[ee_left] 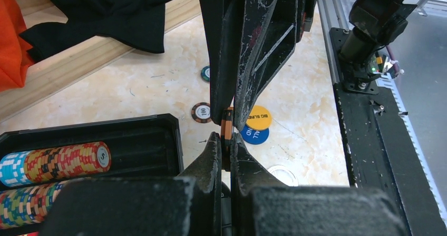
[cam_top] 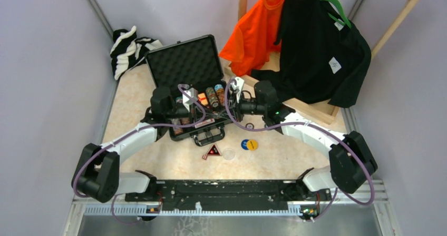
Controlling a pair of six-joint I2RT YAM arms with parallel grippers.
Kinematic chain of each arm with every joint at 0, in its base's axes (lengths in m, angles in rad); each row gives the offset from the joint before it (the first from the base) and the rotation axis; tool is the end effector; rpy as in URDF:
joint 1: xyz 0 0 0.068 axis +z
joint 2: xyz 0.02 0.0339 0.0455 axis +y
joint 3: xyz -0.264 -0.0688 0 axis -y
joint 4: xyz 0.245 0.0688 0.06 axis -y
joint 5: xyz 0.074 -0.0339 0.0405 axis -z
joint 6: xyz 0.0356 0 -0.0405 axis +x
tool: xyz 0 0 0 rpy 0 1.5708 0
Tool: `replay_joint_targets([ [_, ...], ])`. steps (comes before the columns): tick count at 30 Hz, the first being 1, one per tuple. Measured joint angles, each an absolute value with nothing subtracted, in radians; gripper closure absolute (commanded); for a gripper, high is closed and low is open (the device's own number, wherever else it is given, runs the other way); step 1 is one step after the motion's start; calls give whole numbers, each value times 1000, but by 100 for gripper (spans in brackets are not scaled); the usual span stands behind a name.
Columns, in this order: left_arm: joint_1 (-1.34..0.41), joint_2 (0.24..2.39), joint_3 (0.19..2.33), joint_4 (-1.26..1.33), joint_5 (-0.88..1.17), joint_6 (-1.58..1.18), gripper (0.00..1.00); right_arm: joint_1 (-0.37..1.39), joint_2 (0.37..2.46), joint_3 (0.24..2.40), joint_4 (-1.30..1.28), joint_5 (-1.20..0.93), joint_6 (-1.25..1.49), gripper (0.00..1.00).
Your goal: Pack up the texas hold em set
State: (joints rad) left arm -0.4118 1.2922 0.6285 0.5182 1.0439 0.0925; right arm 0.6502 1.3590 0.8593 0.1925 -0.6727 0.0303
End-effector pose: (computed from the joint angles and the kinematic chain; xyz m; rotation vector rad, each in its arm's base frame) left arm 0.2335 -0.1356 0.2503 1.1594 1.3396 -1.1188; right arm 0.2296 0.2025 0.2761 -1.0397 1.6567 1.0873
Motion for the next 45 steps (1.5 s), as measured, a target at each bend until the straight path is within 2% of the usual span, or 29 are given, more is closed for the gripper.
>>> replay_joint_targets([
  [6, -408, 1292, 624, 525, 1057, 76, 100, 650, 1363, 859, 193, -687, 28, 100],
  [11, -408, 1292, 616, 542, 1045, 65, 87, 650, 1364, 860, 193, -688, 20, 100],
  [19, -395, 1278, 569, 625, 959, 26, 81, 650, 1402, 903, 177, -685, 7, 100],
  [28, -384, 1243, 503, 702, 825, 14, 55, 650, 1423, 926, 188, -677, 10, 100],
  [38, -350, 1161, 419, 773, 722, -7, 45, 650, 1442, 942, 210, -684, 11, 100],
  [41, -302, 1107, 357, 827, 630, -62, 15, 650, 1465, 957, 216, -681, 10, 100],
  [42, -284, 1085, 331, 842, 592, -85, 9, 650, 1478, 963, 218, -680, 9, 100],
  [45, -236, 991, 231, 884, 395, -200, 4, 653, 1529, 990, 217, -667, -10, 100],
])
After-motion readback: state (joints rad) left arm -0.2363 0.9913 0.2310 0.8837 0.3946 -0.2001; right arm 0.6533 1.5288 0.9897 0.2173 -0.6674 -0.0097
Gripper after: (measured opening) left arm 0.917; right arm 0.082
